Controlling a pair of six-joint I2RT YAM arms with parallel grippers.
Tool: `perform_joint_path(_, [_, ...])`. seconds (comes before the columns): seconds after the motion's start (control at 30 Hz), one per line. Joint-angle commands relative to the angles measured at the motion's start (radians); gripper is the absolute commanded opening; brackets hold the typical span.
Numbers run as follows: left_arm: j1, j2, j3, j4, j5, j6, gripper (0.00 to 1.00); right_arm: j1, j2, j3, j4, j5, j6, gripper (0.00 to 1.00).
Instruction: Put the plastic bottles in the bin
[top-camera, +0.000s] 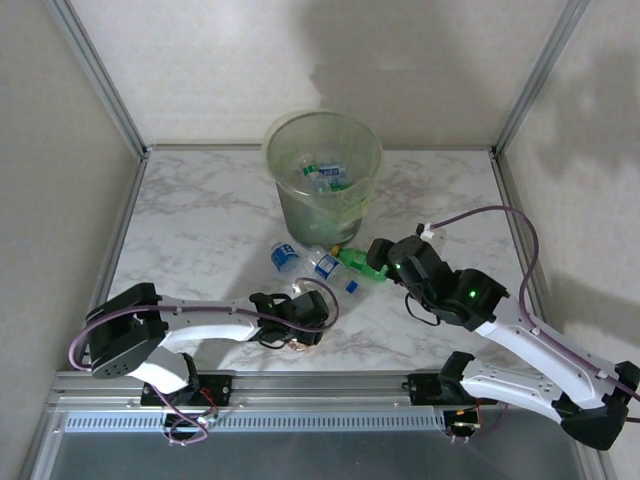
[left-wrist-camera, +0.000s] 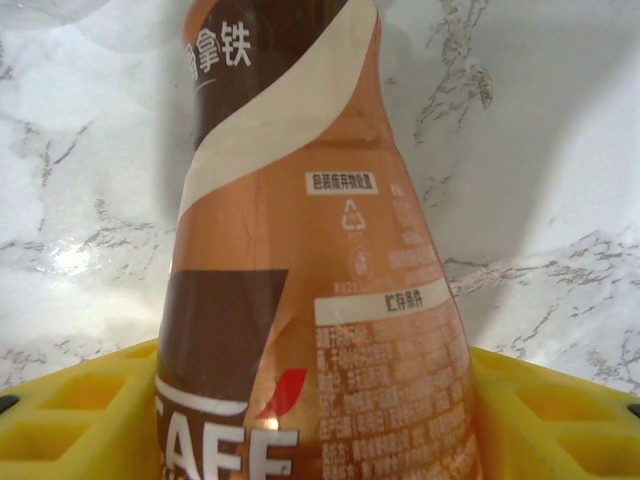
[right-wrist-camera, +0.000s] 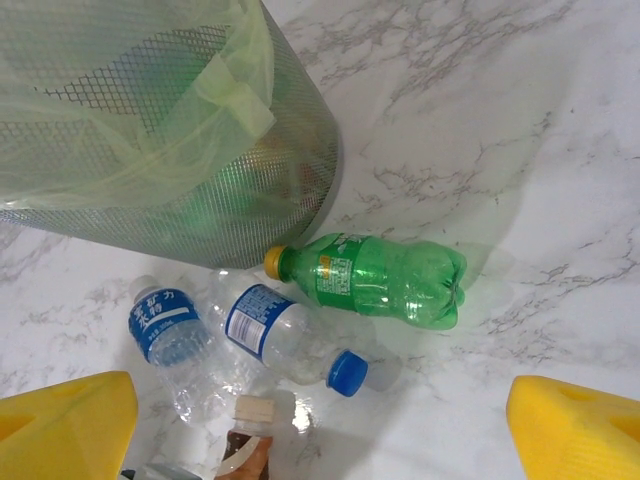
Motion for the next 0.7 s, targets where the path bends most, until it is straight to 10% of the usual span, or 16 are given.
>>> perform_joint_path(0.0, [-0.018,-0.04,0.036,-0.037,-0.064,0.02,0.54,-0.014,-0.018,-0.006,-0.001,0.004,-0.012,0.95])
perform_joint_path(0.23, [-0.053,-0.14,0.098,-0.059,-0.166,0.094,0.48,-0.062,-0.024,0.061,0.015,-0.05,-0.106,0.95])
perform_joint_path(0.67, [-0.054,-0.32,0.237,-0.018,-0.266,0.483,0.49,-0.256,0.132,0.215,0.193,-0.709,-0.338,0.9])
